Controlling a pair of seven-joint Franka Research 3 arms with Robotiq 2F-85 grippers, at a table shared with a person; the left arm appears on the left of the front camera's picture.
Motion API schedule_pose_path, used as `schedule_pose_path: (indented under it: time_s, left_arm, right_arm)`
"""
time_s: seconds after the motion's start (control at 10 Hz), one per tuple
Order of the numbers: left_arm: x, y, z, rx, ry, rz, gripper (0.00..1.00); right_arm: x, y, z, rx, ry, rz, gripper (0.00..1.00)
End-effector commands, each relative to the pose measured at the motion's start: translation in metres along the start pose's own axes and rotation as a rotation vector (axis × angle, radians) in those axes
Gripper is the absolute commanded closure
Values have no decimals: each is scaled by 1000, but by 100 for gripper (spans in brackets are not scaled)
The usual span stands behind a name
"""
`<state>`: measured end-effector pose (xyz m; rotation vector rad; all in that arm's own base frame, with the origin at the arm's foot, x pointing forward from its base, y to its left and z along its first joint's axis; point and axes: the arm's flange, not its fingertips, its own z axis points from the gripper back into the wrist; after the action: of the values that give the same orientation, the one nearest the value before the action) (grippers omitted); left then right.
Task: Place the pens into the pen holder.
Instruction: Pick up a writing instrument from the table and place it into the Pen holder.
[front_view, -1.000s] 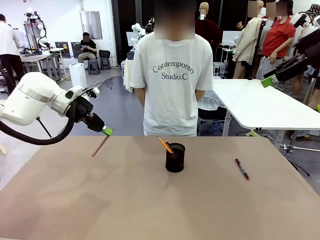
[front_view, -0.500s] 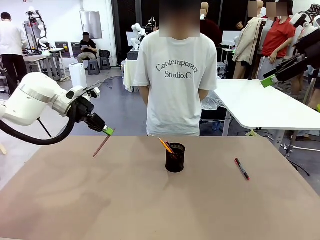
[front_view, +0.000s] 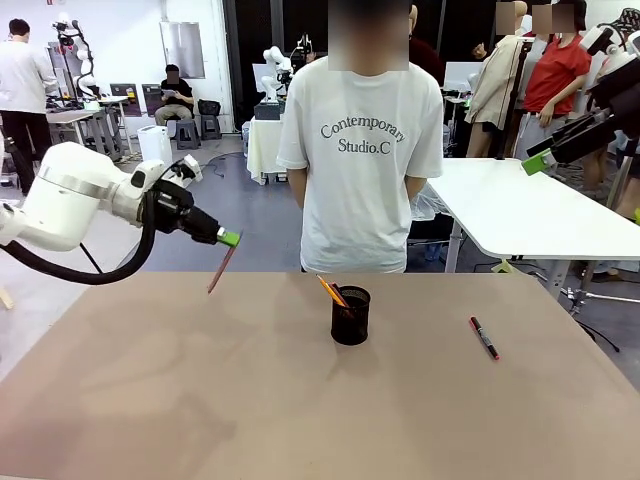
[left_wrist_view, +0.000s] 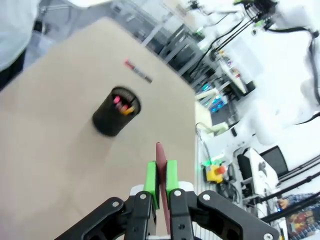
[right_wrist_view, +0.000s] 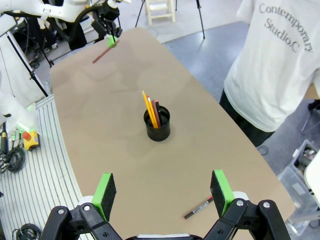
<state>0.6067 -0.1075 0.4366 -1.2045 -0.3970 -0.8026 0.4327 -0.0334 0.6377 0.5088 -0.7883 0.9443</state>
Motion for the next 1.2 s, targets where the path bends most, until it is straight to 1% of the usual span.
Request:
schedule_pose_path:
  time_s: [0.0,0.1,0.3,0.4,0.5,0.6,0.7,0.8,0.9,1.0,1.1]
  left_arm:
    - [10,1,1,-100,-121,-86,100]
    - [18,-4,-6,-76,-222,-189,100]
    - [29,-12,-24,30,-325,-541,100]
    - [31,-16,-33,39,-325,-626,100]
    - [31,-20,-48,69,-359,-778,100]
    - [31,-24,-59,66,-343,-862,100]
    - [29,-32,-73,36,-338,-920,100]
    - [27,-40,-80,23,-356,-971,100]
    - [26,-46,-86,18,-377,-990,100]
    - [27,-47,-87,-24,-382,-947,100]
    - [36,-37,-88,24,-326,-969,100]
  right_arm:
    - [1,1,-1,3,-12,6,0]
    - [1,1,-1,3,-12,6,0]
    - [1,1,-1,3,-12,6,0]
    - [1,1,-1,3,-12,6,0]
    - [1,1,-1,3,-12,6,0]
    - [1,1,-1,3,-12,6,0]
    - [1,1,-1,3,-12,6,0]
    - [1,1,-1,3,-12,6,0]
    - [1,1,-1,3,-12,6,0]
    - [1,1,-1,3,-12,6,0]
    - [1,1,-1,3,-12,6,0]
